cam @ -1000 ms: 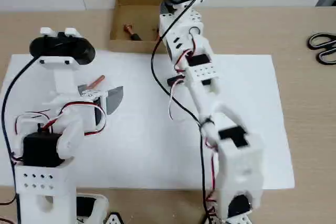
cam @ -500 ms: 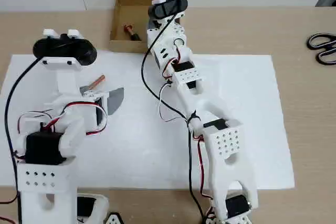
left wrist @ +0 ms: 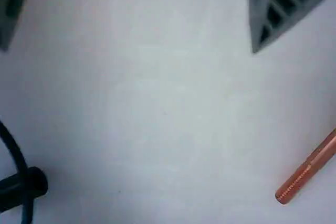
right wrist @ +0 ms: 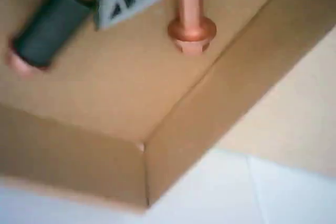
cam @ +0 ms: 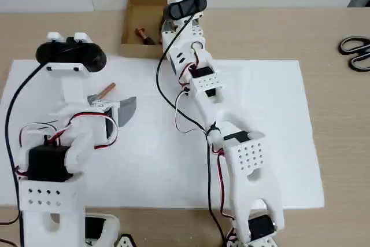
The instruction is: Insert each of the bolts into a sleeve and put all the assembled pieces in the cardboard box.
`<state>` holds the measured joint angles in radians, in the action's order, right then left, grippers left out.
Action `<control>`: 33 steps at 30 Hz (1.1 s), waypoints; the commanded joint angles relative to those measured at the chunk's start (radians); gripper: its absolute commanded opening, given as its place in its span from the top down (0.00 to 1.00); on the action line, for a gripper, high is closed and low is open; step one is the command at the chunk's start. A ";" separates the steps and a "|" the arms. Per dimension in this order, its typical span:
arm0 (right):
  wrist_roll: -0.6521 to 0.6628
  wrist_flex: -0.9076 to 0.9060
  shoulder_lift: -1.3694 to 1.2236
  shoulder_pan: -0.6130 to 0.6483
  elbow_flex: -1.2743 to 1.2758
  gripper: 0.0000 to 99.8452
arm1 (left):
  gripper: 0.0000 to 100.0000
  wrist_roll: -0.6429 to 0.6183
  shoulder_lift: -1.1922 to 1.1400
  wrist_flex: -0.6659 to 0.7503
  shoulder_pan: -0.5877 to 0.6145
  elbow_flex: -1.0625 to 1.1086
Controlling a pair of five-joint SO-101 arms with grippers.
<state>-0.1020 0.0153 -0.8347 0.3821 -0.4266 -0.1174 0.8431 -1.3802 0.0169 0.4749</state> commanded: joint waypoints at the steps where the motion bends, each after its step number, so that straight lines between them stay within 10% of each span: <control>1: 0.005 -0.093 0.130 -0.028 -0.051 0.81 | 0.72 0.005 0.015 0.020 -0.002 -0.004; 22: 0.005 -1.234 0.568 -0.097 -0.046 0.80 | 0.72 0.006 0.015 0.018 -0.002 -0.005; 33: 0.135 -1.391 0.484 -0.128 -0.046 0.80 | 0.72 0.006 0.017 0.017 -0.002 -0.007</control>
<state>-0.0437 -1.3656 -0.3498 0.2746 -0.4266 -0.1174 0.8431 -1.3802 0.0169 0.4749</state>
